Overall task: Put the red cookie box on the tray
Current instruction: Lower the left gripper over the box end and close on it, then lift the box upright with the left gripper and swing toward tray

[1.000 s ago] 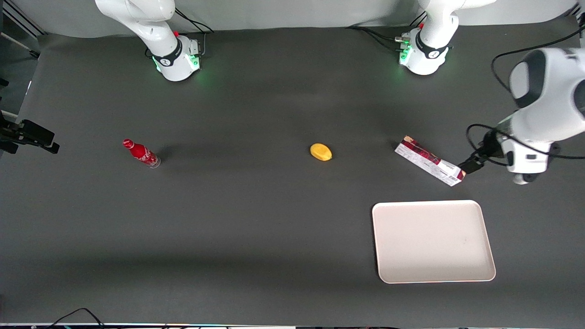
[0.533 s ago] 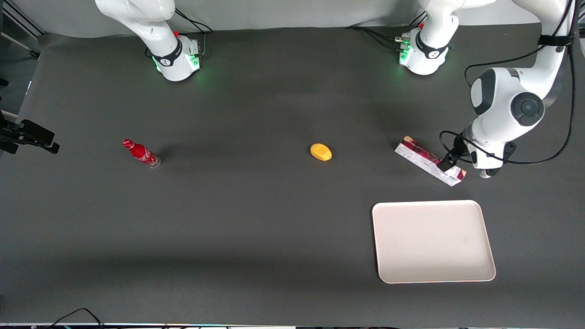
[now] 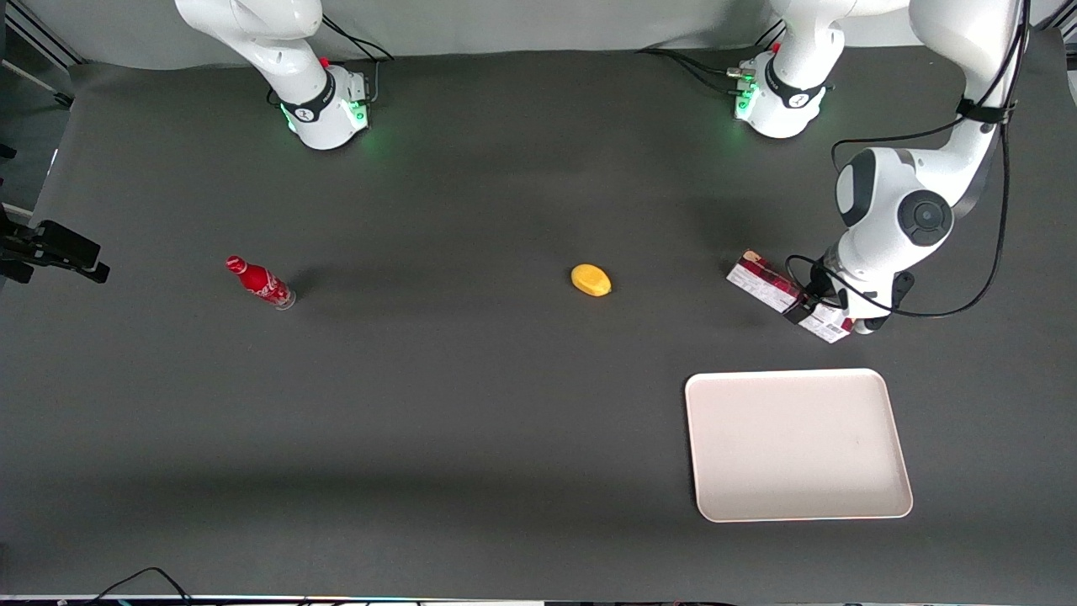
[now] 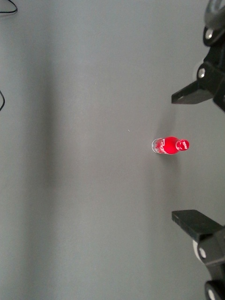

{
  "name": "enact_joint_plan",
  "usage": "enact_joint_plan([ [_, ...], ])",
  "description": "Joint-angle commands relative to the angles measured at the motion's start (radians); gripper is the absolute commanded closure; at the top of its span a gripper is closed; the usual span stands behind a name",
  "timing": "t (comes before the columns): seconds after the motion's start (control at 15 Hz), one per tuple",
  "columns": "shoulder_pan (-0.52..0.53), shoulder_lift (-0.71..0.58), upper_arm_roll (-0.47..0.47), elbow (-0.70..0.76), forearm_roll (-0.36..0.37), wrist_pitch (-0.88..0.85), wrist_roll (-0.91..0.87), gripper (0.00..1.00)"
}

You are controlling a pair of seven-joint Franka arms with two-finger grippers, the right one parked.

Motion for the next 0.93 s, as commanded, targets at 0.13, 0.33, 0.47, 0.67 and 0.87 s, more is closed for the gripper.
enact_joint_plan([
  [0.13, -0.013, 0.048, 0.005, -0.019, 0.006, 0.064, -0.019, 0.0],
  [0.33, -0.013, 0.062, 0.005, -0.019, 0.006, 0.062, -0.019, 0.04],
  [0.47, -0.013, 0.069, 0.005, -0.019, 0.006, 0.059, -0.018, 0.31],
  [0.67, -0.013, 0.065, 0.005, -0.016, 0.006, 0.038, -0.003, 0.83],
  [0.87, -0.013, 0.06, 0.004, -0.005, 0.008, 0.006, 0.006, 1.0],
])
